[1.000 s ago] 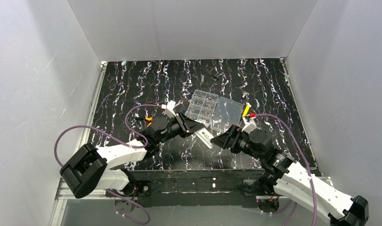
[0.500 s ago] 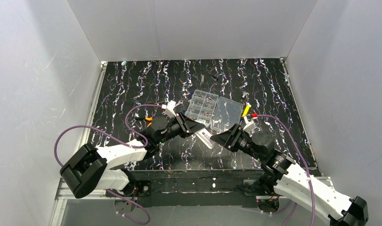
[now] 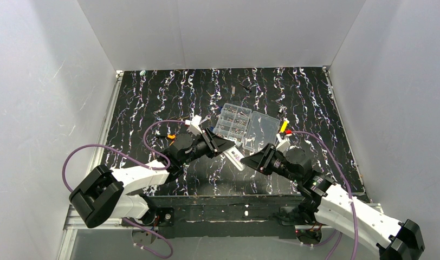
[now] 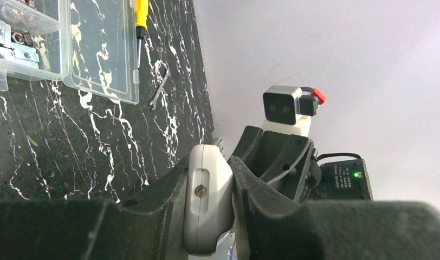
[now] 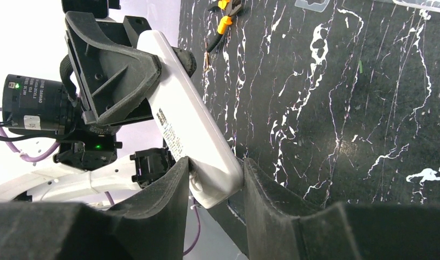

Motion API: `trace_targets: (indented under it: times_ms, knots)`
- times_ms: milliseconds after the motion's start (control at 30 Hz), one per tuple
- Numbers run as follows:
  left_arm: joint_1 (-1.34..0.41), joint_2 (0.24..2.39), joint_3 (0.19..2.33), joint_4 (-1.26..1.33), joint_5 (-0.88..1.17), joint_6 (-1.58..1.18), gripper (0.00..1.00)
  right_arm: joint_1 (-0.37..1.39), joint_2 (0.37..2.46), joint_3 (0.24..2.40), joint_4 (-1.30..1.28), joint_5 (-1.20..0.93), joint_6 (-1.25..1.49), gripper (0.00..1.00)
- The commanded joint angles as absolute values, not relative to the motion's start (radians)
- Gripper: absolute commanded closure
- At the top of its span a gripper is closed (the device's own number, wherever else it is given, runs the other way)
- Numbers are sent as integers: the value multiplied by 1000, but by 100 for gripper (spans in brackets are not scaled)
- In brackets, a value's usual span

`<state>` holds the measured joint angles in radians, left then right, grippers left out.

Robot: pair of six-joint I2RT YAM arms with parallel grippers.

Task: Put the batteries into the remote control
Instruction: Place the remote control at the center of the board.

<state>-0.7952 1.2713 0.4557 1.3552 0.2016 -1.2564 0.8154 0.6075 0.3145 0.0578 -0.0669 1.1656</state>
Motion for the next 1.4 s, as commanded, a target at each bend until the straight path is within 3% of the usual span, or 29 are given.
trace_targets:
  times_ms: [0, 67, 133, 200, 333, 500, 900, 1367]
  knots:
    - [-808, 1251, 493, 1437, 226, -1255, 100, 821, 591, 368, 18, -63, 1096, 76]
    - [-810, 1252, 491, 1437, 227, -1255, 100, 821, 571, 374, 5, -52, 1082, 55]
    - [-809, 1254, 492, 1440, 222, -1255, 100, 821, 541, 367, 13, -47, 1077, 40]
    - [-809, 1254, 494, 1442, 215, -1255, 100, 821, 506, 343, 54, -39, 1092, 33]
    - [-810, 1264, 503, 1474, 181, -1274, 100, 821, 418, 264, 157, 40, 1145, 28]
    - [-809, 1288, 524, 1527, 143, -1303, 100, 821, 352, 173, 263, 133, 1232, 25]
    - [-809, 1308, 554, 1540, 141, -1319, 100, 821, 397, 110, 470, 136, 1294, 24]
    - [-809, 1310, 547, 1540, 150, -1340, 100, 819, 600, 136, 683, 73, 1310, 35]
